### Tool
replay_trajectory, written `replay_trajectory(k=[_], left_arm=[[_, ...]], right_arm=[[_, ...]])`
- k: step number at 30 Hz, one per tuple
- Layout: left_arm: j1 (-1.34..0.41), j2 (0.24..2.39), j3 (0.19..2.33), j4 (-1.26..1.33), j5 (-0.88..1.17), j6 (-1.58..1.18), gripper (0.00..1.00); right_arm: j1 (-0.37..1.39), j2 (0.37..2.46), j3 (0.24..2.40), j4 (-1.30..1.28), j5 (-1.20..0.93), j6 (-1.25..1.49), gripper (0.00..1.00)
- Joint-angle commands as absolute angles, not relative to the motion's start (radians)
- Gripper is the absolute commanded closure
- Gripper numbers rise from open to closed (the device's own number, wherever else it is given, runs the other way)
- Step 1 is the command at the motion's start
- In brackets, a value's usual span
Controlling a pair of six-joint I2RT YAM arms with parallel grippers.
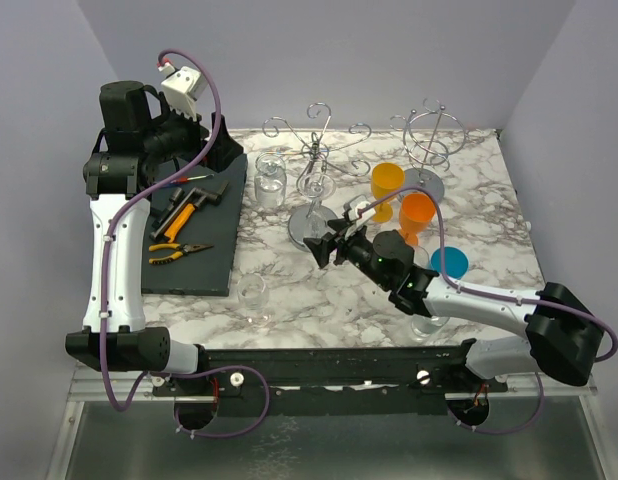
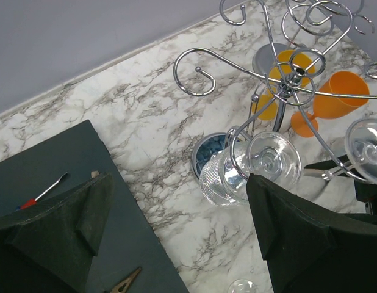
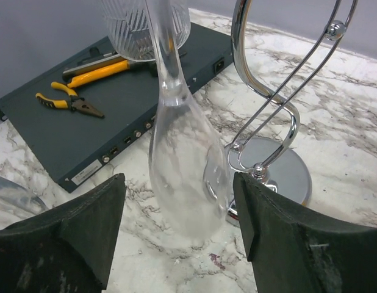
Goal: Place the wine glass upside down on the wine glass rack
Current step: Turn the wine glass upside down at the wine rack.
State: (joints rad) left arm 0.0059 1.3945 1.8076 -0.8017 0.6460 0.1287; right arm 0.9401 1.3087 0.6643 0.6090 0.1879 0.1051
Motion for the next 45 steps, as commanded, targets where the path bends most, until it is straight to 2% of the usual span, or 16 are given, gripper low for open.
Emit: replay_trajectory(k=[1,8,13,21,25,31,36,41,45], left_arm=[[0.003,1.393,1.809,-0.785,0.637,0.132,0.01],[0.003,1.397,1.812,-0.784,0.642,0.132,0.01],[0.003,1.401,1.812,-0.784,0.658,0.110,0.01],[0.003,1.431,1.847,-0.784,0.660,0.060,0.01],[0.003,1.443,1.875,-0.786,0.663,0.043,0.01],[-0.132,1.524,2.032,-0.890,0.630,0.075,0.04],[-0.248,1.597,2.165,-0.958,0.557,0.103,0.10],[-0.351,1.632,2.171,-0.967,0.482,0.141,0.14],[-0.409,1.663,2.166,-0.966,0.450,0.140,0.22]], right_arm=[[0.936,1.309,0.659,0.648,0.230,0.117,0.22],[0.936,1.267,0.675,0.575,0.234,0.119,0.16],[0.933,1.169,0.780,0.300,0.209,0.149,0.14],[0.916,1.130,1.253,-0.310,0.099,0.163,0.14],[0.916,1.187,1.478,-0.493,0.196,0.162,0.14],[0.853,1.330,1.689,-0.509,0.380,0.157,0.17],[0.664,1.477,1.831,-0.516,0.326,0.210,0.24],[0.542,1.604,1.941,-0.528,0.197,0.241,0.24],[0.475,1.667,1.975,-0.543,0.114,0.273,0.24]])
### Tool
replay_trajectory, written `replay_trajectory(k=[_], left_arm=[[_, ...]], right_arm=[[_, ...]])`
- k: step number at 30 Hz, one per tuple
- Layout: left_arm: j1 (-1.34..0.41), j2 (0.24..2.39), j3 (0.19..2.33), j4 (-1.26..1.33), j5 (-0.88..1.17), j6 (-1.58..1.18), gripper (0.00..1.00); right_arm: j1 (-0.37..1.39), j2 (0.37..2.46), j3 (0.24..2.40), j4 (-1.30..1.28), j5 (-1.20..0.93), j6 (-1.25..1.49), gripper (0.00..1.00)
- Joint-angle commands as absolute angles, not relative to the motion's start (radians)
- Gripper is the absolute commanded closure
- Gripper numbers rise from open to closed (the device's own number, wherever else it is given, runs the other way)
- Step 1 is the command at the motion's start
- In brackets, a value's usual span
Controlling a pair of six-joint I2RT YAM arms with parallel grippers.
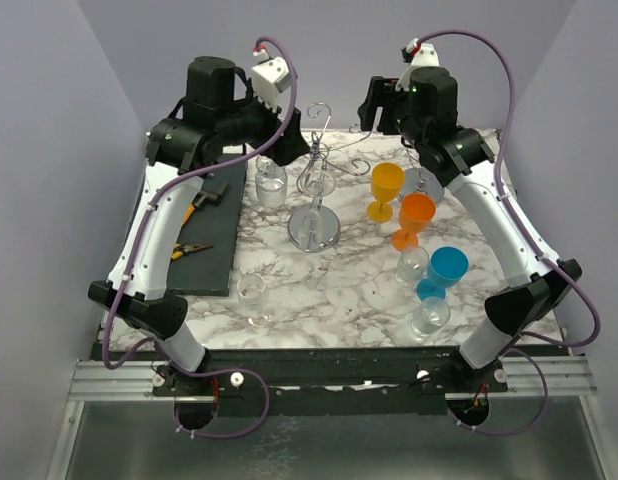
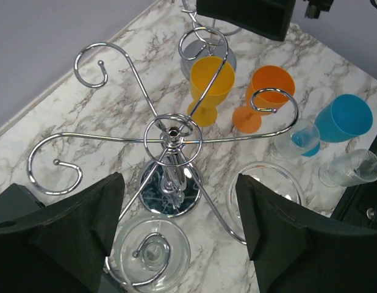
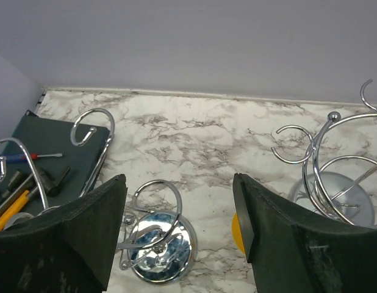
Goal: Place the wine glass upside down on the wine glass rack
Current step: Turn the wine glass upside down at the wine rack, then adjust the wine rack at the center of the board.
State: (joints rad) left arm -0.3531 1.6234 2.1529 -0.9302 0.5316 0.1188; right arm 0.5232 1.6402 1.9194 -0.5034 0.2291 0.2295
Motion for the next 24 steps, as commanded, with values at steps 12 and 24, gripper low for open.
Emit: replay_trajectory(k=[12,24], left_arm=[[-0.485,1.726,2.180,-0.938,0.366,0.134,0.46],[-0.495,1.762,2.205,-0.927,0.376,0.124,0.59]], right_arm=[[0.421,1.717,1.903,-0.471,-0.077,0.347,0.39],[0.422,1.716,1.831,-0.432,-0.068,0.379,0.55]])
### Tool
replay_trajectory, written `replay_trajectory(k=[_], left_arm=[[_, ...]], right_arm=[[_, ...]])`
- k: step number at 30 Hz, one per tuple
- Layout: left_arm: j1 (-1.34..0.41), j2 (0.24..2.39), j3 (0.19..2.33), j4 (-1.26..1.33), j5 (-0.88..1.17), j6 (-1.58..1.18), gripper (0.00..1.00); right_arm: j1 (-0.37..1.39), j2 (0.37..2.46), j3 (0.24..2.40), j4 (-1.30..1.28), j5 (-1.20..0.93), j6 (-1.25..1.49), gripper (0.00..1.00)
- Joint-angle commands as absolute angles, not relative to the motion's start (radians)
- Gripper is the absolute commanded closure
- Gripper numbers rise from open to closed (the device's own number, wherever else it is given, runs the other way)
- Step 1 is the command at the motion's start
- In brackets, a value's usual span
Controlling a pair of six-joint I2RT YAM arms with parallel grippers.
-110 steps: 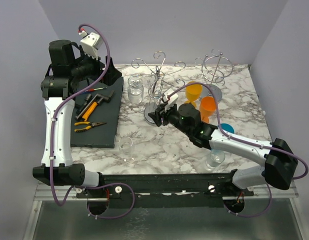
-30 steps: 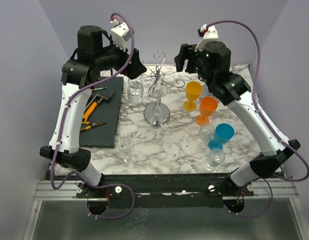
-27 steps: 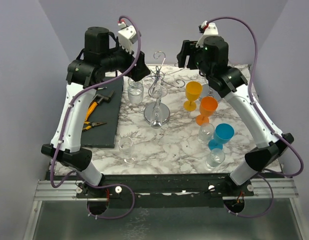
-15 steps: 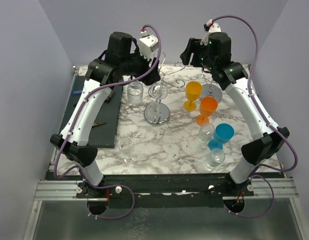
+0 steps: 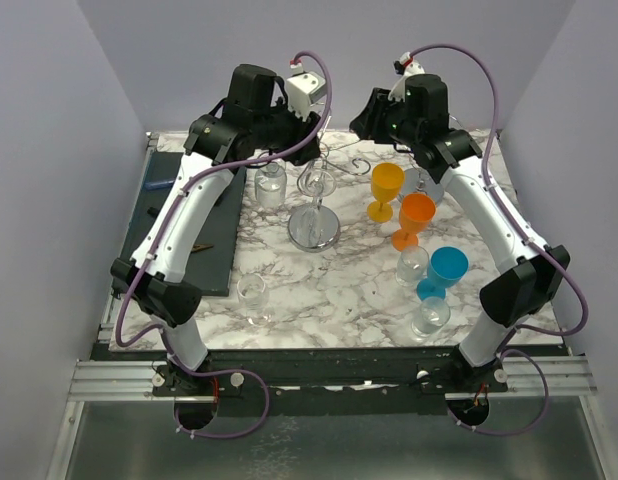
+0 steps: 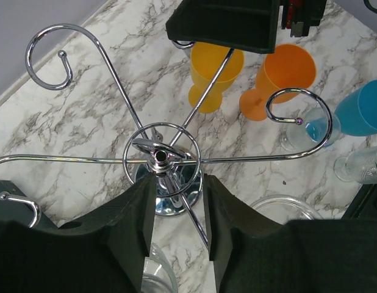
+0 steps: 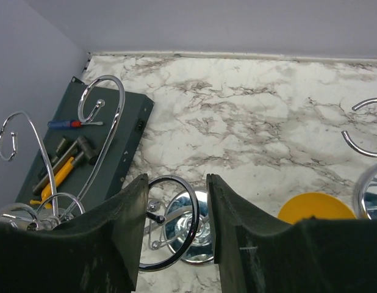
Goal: Place the wine glass upside down on the wine glass rack
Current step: Adjust the wine rack at the center of the board.
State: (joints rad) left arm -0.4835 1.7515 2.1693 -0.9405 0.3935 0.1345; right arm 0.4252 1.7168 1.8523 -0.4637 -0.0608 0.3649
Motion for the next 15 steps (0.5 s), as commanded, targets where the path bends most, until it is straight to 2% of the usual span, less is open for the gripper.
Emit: replay_trajectory(k=[1,6,9,12,15], left_arm=[[-0.497,1.765,2.207,-0.925,0.374,0.125,0.60],[-0.497,1.783,2.213,-0.920,0.361,0.126,0.61],[-0.498,1.793,2.219,-0.919,0.351,0.128,0.63],[-0.499,1.807,2.223,-0.917,0.321,0.139,0.66],[-0.499,1.819,2.228,-0.916,0.285,0.142,0.68]], right_arm=[[0.421,1.713,1.826,-0.427,-0.067,0.381,0.57],[0.421,1.688,1.781,-0.397,-0.090,0.401,0.81],[0.421,1.666,1.732,-0.370,-0.099,0.419,0.92],[0.422,1.643,1.689,-0.345,-0.098,0.438,0.99],[0.422,1.617,1.643,-0.326,-0.093,0.459,0.99]])
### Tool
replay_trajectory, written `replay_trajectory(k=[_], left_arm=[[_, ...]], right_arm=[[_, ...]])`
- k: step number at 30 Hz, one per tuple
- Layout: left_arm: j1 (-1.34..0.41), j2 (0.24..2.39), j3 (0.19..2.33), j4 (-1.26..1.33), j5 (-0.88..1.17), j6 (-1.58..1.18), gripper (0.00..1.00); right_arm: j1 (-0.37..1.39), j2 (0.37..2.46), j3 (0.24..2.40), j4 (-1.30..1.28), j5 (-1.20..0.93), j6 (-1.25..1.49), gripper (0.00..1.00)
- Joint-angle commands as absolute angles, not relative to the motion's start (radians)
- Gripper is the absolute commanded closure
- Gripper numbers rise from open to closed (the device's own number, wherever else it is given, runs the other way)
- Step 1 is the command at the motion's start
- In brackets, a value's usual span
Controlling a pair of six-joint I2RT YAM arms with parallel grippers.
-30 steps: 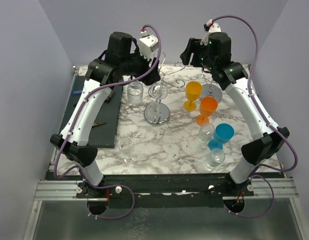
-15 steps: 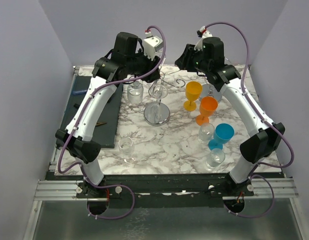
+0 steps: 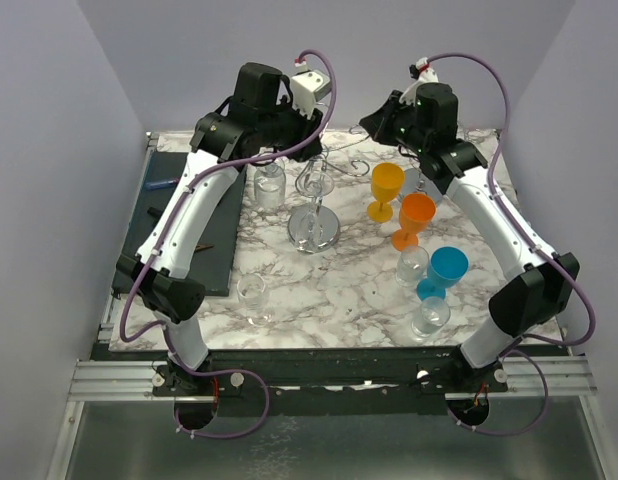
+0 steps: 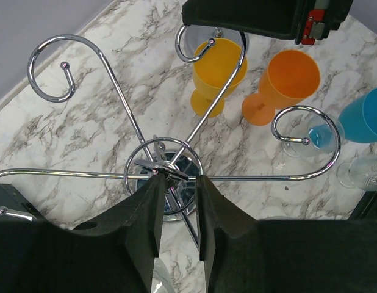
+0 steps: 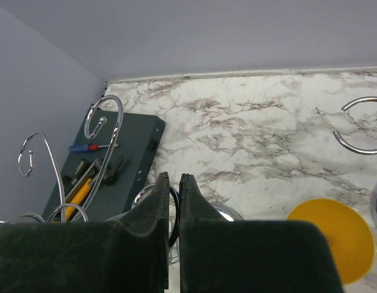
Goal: Place the wine glass upside down on the wine glass rack
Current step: Adjust the wine rack at the center of the board.
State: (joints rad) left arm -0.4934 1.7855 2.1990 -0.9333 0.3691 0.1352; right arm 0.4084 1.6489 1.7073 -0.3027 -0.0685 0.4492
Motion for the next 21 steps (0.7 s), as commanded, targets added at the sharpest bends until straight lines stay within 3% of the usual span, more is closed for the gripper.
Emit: replay_trajectory(k=[1,21], left_arm=[[-0.499,1.821,2.230,-0.916,0.281,0.144,0.68],[-0.483,1.847,2.248,-0.893,0.167,0.181,0.73]], right_arm=[[0.421,1.608,1.626,-0.318,-0.091,0.464,0.99],[0.546,1.406,1.343,-0.225,0.034,0.577,0.99]])
